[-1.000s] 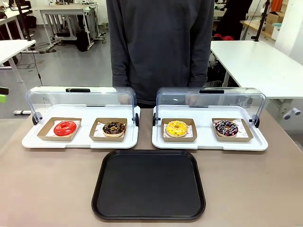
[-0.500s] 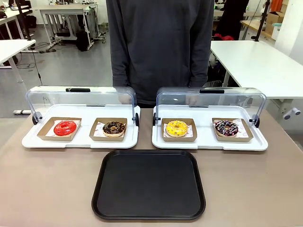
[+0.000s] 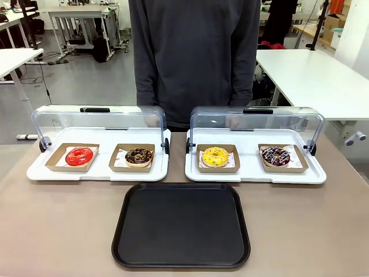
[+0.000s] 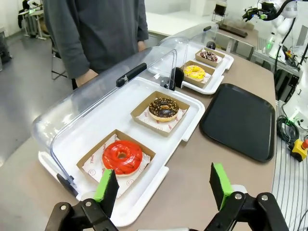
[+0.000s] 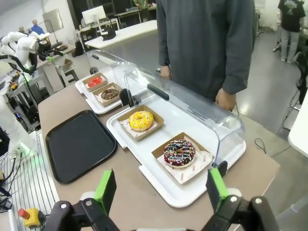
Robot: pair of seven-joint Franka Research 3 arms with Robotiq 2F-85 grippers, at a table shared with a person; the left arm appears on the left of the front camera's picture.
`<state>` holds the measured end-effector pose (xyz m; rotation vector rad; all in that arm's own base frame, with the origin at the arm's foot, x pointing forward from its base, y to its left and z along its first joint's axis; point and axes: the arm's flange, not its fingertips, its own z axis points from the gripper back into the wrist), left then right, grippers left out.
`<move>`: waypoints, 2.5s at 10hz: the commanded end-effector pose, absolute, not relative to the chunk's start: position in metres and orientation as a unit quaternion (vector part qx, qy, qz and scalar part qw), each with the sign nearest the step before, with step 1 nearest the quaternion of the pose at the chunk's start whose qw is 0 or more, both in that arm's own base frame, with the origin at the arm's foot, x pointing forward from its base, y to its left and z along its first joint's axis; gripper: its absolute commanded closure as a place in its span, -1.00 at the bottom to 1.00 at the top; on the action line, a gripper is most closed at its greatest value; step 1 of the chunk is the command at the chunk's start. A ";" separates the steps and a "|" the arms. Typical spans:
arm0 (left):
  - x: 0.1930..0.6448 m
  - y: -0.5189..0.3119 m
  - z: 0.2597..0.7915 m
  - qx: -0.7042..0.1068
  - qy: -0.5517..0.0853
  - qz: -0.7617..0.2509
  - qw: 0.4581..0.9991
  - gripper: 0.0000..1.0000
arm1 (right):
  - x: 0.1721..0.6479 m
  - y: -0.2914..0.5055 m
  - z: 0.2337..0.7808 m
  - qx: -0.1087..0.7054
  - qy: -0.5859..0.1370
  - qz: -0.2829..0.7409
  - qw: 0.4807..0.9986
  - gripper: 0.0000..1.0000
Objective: Move the third donut from the left to the tray.
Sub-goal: Pick up the Paper togo box containing the Donut indicated by the person and place it on the Handle tray.
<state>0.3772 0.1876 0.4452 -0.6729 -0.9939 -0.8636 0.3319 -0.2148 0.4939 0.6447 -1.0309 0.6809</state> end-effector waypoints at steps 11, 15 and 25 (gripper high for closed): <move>0.378 0.184 0.445 -0.314 -0.453 -0.396 0.734 -1.00 | 0.332 -0.216 0.494 0.294 -0.480 0.312 0.765 -1.00; 0.378 0.184 0.445 -0.314 -0.453 -0.396 0.734 -1.00 | 0.332 -0.216 0.494 0.294 -0.480 0.312 0.765 -1.00; 0.378 0.184 0.445 -0.314 -0.453 -0.396 0.734 -1.00 | 0.332 -0.216 0.494 0.294 -0.480 0.312 0.765 -1.00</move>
